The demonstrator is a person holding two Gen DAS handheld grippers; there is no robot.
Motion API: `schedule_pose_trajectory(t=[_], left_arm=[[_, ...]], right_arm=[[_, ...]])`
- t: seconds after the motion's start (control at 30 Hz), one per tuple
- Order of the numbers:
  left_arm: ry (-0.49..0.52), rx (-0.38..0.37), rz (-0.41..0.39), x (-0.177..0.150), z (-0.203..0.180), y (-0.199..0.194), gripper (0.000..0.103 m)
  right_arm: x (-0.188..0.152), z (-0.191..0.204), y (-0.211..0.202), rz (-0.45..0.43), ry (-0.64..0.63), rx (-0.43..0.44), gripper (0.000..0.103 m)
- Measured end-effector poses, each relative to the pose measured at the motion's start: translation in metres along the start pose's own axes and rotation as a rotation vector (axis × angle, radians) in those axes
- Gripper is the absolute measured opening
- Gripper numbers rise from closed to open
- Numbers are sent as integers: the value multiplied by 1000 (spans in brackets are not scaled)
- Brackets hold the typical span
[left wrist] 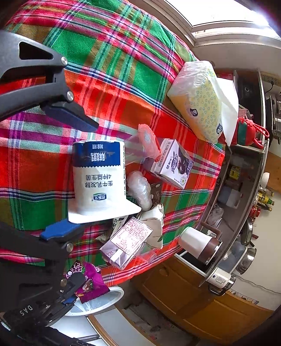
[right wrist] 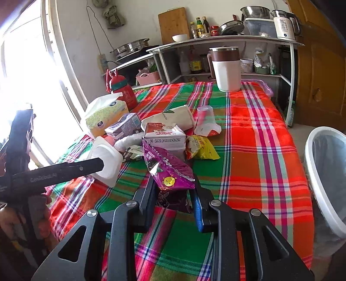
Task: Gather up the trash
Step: 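Grasp the white yogurt cup with the left tool while the right tool grasps the purple snack bag, then carry the yogurt cup and purple bag with both tools over the white bin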
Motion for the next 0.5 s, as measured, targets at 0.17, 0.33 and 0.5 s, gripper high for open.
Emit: schedule_pose_trajectory(t=[0.17, 0.33, 0.5], left_arm=[[11, 3, -9, -1, -4, -1, 64], [24, 0, -33, -1, -9, -11, 63], [55, -27, -62, 1, -25, -28, 63]], right_arm=[[1, -3, -5, -13, 5, 0, 31], [1, -8, -12, -26, 23, 4, 31], [7, -20, -29, -68, 51, 1, 31]])
Point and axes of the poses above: each gripper's, at about its wrist camera, not at the fingertips, and y roughly the way its jaws point, z to its left, x to its top, the point moved 5 cm from there along y, roughly the way its jaws point, and after that the axes turned 5 degrees about -x, right-handed, at the moved point
